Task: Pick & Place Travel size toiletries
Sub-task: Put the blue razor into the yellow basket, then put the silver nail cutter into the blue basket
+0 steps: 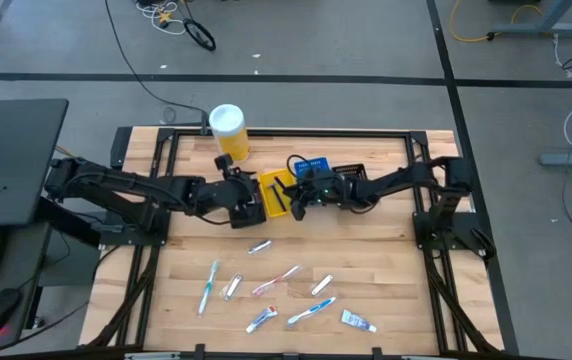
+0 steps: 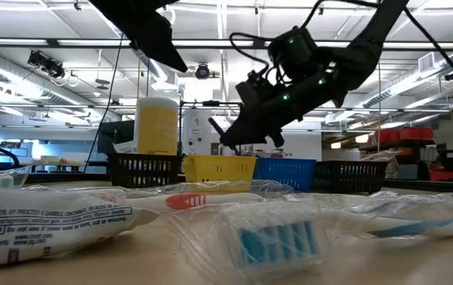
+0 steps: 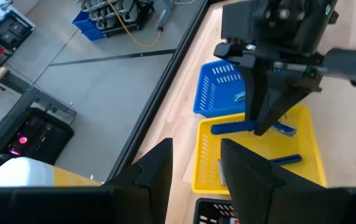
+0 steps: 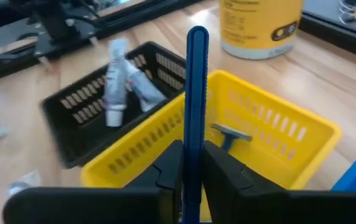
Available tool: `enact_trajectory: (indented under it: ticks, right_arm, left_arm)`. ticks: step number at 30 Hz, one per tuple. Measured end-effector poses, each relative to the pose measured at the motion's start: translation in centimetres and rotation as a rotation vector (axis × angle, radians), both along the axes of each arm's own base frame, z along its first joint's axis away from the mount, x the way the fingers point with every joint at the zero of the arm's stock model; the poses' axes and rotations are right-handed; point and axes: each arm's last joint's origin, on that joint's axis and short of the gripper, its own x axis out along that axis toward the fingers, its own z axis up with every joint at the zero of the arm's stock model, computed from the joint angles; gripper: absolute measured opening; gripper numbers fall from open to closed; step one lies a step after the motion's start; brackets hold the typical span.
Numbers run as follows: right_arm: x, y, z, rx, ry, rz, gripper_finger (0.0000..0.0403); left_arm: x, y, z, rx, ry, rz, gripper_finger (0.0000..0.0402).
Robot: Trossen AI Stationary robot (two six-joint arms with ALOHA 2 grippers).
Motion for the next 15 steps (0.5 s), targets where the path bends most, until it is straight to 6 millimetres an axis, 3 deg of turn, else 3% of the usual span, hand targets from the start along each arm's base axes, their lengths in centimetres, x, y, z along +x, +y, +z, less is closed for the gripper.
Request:
enact_trajectory:
  ticks: [8,15]
  right_arm:
    - [0.3,-1.3,0.0,-0.006,0.017,0.03,0.0077]
    - [-0.1,-1.9,-0.5,0.005,0.074,0.016,0.0123]
  left_arm:
    - [0.0,0.7,-0.1,-0.012,0.006,0.011,0.0142]
    - [-0.9,0.7,0.8,-0.018,0.016,-0.048,0.0142]
